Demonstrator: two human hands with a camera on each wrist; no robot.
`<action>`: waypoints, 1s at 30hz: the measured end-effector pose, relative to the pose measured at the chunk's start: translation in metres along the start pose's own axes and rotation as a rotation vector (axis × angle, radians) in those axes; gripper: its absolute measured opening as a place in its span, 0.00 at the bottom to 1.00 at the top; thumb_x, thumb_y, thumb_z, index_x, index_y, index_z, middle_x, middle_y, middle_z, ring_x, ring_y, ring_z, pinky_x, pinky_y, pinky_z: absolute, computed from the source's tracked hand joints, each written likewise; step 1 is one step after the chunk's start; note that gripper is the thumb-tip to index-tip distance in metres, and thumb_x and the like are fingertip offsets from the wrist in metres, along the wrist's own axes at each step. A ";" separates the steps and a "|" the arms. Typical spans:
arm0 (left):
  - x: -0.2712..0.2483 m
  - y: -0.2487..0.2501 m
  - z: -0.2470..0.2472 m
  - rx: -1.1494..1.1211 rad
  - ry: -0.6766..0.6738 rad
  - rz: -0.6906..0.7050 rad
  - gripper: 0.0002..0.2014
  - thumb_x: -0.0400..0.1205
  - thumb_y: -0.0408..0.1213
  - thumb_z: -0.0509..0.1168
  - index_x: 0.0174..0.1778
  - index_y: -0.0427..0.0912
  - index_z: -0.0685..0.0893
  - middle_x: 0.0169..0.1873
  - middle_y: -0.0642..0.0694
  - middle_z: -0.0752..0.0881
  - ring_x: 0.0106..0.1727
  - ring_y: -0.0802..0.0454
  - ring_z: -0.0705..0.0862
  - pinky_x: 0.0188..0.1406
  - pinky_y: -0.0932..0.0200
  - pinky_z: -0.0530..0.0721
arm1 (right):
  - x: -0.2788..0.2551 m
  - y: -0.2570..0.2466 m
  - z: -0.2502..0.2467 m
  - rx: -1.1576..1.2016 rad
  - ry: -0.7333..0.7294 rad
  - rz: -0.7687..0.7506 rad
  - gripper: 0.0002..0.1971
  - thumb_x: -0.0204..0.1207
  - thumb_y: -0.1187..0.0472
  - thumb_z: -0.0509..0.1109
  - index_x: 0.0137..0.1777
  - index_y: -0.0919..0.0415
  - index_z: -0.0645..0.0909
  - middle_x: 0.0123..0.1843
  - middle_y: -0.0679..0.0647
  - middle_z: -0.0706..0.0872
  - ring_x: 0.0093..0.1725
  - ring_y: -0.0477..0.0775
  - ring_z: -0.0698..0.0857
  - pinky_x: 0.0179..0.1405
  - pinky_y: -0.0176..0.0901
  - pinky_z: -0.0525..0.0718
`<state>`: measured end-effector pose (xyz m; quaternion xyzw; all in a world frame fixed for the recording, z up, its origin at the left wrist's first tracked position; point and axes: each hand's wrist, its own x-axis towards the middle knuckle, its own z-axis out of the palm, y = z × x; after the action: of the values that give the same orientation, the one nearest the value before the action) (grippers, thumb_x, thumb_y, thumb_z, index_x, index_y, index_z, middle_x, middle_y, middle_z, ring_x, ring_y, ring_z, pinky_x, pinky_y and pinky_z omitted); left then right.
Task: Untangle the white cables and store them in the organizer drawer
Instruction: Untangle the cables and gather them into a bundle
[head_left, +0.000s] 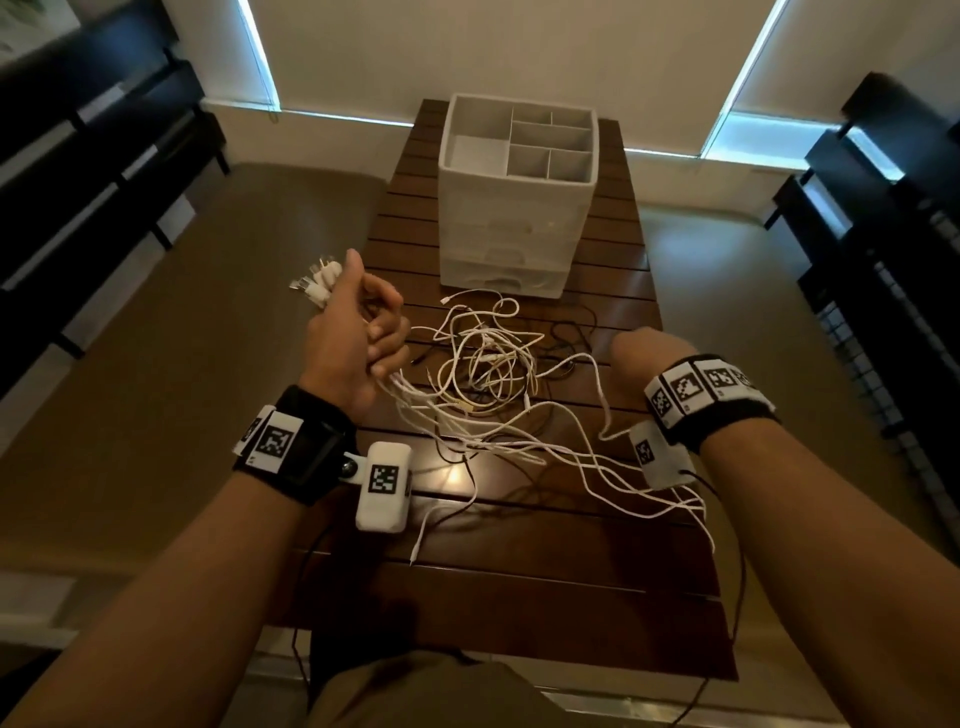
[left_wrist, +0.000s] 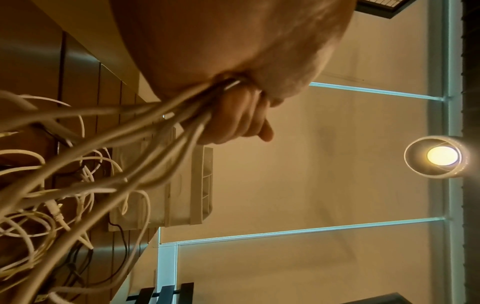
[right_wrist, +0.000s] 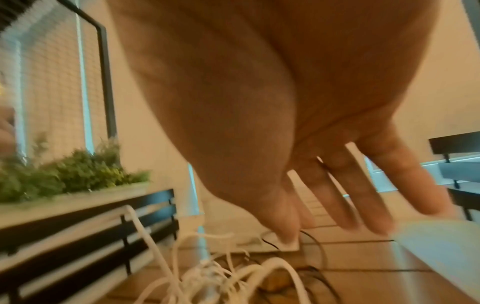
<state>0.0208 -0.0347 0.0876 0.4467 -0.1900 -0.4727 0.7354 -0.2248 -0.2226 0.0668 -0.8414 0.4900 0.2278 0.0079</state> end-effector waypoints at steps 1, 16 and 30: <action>0.000 0.000 0.001 0.010 -0.016 -0.004 0.29 0.92 0.59 0.55 0.33 0.43 0.80 0.20 0.49 0.66 0.17 0.57 0.64 0.13 0.65 0.64 | -0.001 -0.006 -0.006 0.061 0.094 -0.038 0.15 0.88 0.58 0.62 0.69 0.62 0.82 0.69 0.64 0.84 0.67 0.68 0.85 0.67 0.63 0.85; 0.006 0.000 0.037 -0.123 -0.163 -0.002 0.29 0.92 0.50 0.59 0.24 0.49 0.61 0.17 0.53 0.57 0.16 0.56 0.54 0.12 0.65 0.56 | -0.048 -0.120 -0.018 0.991 0.091 -0.749 0.08 0.81 0.59 0.75 0.59 0.54 0.84 0.49 0.48 0.91 0.44 0.44 0.89 0.47 0.43 0.87; 0.023 0.041 0.006 -0.063 -0.110 -0.032 0.31 0.94 0.55 0.51 0.23 0.49 0.58 0.18 0.53 0.55 0.19 0.55 0.51 0.14 0.62 0.54 | -0.032 -0.051 0.064 0.530 0.406 -0.328 0.08 0.85 0.50 0.66 0.48 0.50 0.84 0.37 0.50 0.87 0.41 0.58 0.86 0.43 0.53 0.84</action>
<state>0.0498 -0.0511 0.1218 0.3997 -0.2080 -0.5141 0.7298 -0.2203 -0.1547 0.0112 -0.9056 0.3820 -0.0827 0.1647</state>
